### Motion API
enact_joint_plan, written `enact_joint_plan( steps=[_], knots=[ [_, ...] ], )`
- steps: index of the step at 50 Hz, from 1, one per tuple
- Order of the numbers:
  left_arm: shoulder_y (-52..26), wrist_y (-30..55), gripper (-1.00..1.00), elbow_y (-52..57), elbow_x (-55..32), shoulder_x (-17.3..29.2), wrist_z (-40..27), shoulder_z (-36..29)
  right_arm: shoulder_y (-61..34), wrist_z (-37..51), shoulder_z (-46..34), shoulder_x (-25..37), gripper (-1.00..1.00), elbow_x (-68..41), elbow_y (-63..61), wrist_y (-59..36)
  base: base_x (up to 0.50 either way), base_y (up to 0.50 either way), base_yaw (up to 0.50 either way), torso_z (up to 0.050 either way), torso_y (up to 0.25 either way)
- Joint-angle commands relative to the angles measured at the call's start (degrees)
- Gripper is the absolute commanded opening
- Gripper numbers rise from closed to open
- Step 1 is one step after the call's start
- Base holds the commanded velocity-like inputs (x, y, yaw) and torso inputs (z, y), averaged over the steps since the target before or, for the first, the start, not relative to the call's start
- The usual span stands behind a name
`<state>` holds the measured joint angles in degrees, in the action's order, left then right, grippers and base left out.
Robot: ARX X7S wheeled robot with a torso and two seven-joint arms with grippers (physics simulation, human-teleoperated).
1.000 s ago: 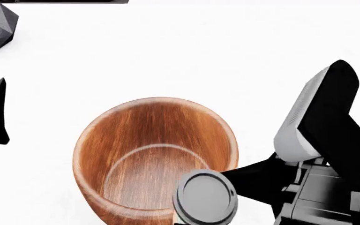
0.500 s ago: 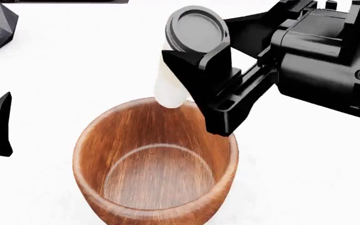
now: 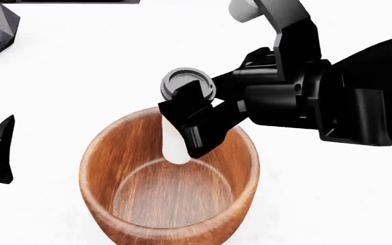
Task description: Place the cup inside the bowl on the dining table and move the bowl to any counter.
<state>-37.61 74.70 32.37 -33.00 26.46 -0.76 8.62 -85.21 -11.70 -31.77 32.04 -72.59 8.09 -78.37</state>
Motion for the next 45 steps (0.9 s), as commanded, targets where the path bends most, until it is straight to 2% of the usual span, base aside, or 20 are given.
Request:
enact_joint_plan(
  steps=[1, 17, 39, 40, 45],
  knots=[
    [0.7, -1.9, 1.0, -1.0, 2.3, 0.1, 0.5, -1.9, 0.1, -4.0, -5.4, -3.4, -1.0, 3.6, 4.6, 0.8, 0.0, 0.0, 0.0, 0.0, 0.0],
    [1.7, -3.1, 1.0, -1.3, 2.2, 0.7, 0.8, -1.8, 3.2, -7.8, -11.1, -5.4, -1.0, 8.0, 8.4, 4.6, 0.0, 0.0, 0.0, 0.0, 0.0],
    [1.8, -3.7, 1.0, -1.8, 1.9, 1.2, 0.7, -2.4, 3.9, -8.1, -12.1, -5.9, -1.0, 8.3, 9.0, 5.8, 0.0, 0.0, 0.0, 0.0, 0.0],
    [1.8, -3.8, 1.0, -1.8, 1.9, 1.3, 0.8, -2.3, 4.0, -8.1, -12.0, -5.9, 1.0, 8.1, 8.9, 5.8, 0.0, 0.0, 0.0, 0.0, 0.0],
    [2.4, -4.3, 1.0, -1.9, 1.4, 2.2, 1.8, -1.5, 3.9, -8.0, -11.9, -5.7, 1.0, 7.8, 8.8, 5.6, 0.0, 0.0, 0.0, 0.0, 0.0]
  ],
)
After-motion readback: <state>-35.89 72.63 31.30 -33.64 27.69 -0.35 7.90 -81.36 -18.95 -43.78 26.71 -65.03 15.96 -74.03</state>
